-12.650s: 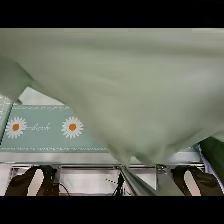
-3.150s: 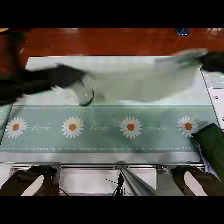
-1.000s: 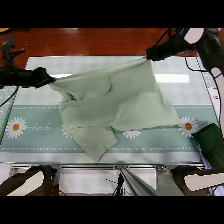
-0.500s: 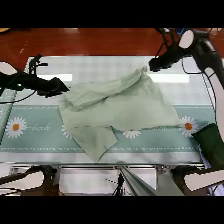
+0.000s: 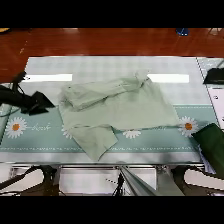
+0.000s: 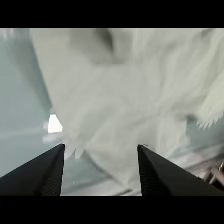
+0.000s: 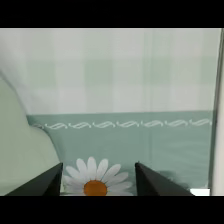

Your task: Fold the shirts.

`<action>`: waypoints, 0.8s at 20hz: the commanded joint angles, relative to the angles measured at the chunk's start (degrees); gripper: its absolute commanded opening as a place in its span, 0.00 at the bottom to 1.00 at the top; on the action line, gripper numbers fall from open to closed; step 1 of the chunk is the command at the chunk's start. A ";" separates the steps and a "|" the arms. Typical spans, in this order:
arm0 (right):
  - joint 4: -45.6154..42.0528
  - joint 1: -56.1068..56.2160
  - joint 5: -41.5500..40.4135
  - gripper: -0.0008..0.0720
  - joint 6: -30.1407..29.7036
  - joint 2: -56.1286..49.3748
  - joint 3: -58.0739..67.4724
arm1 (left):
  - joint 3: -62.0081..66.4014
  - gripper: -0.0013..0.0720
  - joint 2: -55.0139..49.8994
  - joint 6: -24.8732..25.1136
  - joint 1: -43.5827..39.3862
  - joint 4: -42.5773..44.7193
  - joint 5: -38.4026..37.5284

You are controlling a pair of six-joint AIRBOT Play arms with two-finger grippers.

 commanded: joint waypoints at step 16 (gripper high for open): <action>18.08 -13.07 -4.85 0.75 -7.41 3.04 -19.06 | -23.71 0.57 1.57 2.97 -10.45 -11.21 25.99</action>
